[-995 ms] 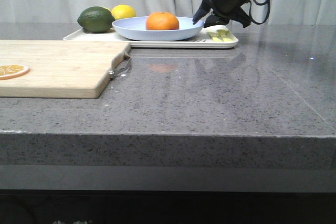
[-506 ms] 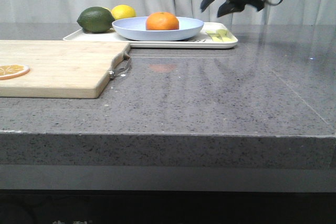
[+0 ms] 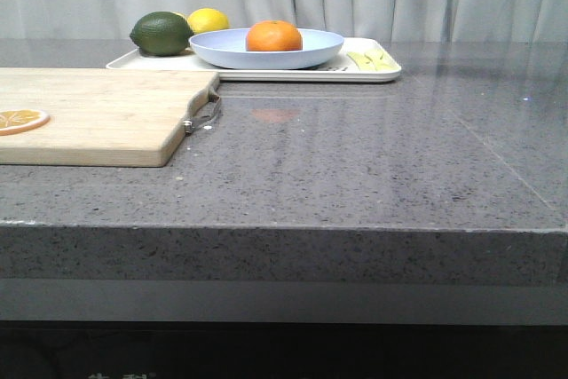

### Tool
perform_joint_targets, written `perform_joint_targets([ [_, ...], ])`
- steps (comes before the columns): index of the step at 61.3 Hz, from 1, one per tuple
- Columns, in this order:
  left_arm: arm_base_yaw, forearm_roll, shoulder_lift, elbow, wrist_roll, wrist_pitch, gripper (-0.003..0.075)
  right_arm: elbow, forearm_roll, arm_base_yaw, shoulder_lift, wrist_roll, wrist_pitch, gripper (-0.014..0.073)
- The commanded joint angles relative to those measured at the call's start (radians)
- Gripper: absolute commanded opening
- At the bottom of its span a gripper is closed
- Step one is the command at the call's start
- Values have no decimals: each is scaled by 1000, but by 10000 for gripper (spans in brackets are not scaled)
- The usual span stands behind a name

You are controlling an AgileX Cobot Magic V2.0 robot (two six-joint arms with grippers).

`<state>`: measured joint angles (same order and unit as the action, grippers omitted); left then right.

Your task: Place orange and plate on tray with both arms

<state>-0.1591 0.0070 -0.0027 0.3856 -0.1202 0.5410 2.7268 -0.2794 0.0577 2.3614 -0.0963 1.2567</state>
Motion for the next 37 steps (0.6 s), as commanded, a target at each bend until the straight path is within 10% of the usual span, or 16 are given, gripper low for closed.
perform_joint_targets([
  [1,1,-7,12,25,-9,-84,-18,35,38,-8,-111,17,63,-63],
  [20,1,-7,12,25,-9,-84,-18,-2,62,-6,-256,63,81,-63],
  [37,1,-7,12,25,-9,-84,-18,-354,137,-6,-528,141,79,-63],
])
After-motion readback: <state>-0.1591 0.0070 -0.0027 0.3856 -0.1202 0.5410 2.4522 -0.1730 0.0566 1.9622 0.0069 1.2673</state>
